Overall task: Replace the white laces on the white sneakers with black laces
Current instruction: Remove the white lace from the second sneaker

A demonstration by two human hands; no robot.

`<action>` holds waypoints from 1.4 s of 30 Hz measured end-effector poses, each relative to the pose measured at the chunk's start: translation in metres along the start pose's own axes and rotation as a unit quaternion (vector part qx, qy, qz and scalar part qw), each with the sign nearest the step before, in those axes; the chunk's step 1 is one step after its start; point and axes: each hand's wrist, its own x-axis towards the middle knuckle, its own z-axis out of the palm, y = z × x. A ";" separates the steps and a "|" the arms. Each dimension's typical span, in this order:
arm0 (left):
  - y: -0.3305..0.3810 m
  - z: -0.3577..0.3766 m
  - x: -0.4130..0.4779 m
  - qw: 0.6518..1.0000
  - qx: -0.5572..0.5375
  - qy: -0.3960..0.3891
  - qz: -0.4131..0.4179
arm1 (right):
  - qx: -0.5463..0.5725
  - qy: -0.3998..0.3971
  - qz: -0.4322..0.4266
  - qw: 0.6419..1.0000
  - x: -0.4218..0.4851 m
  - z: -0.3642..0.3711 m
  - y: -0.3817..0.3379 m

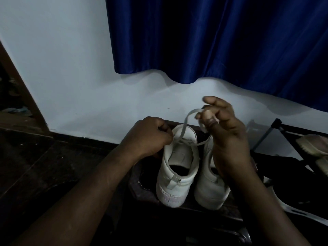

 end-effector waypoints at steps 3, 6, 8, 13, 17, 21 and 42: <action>0.000 -0.002 -0.002 1.000 -0.004 -0.011 0.007 | 0.123 -0.099 0.076 0.984 -0.006 0.009 -0.005; 0.001 -0.003 -0.003 0.999 -0.031 -0.016 -0.013 | 0.113 -0.087 0.093 0.985 -0.007 0.010 -0.009; 0.000 -0.002 -0.002 0.999 -0.041 -0.015 -0.023 | 0.088 -0.025 0.047 0.995 -0.003 0.005 -0.010; 0.001 -0.001 -0.002 1.000 -0.021 -0.001 0.002 | 0.235 0.092 -0.001 0.968 0.008 -0.024 -0.024; 0.003 0.008 -0.006 0.992 0.090 0.033 0.080 | 0.027 0.136 0.024 0.990 0.010 -0.024 -0.009; 0.005 0.025 -0.005 0.966 0.183 0.027 0.179 | -0.005 0.068 0.018 0.998 0.001 -0.008 -0.004; -0.002 0.038 0.002 0.958 0.131 0.095 0.235 | -0.418 0.036 -0.031 0.907 0.001 -0.022 0.017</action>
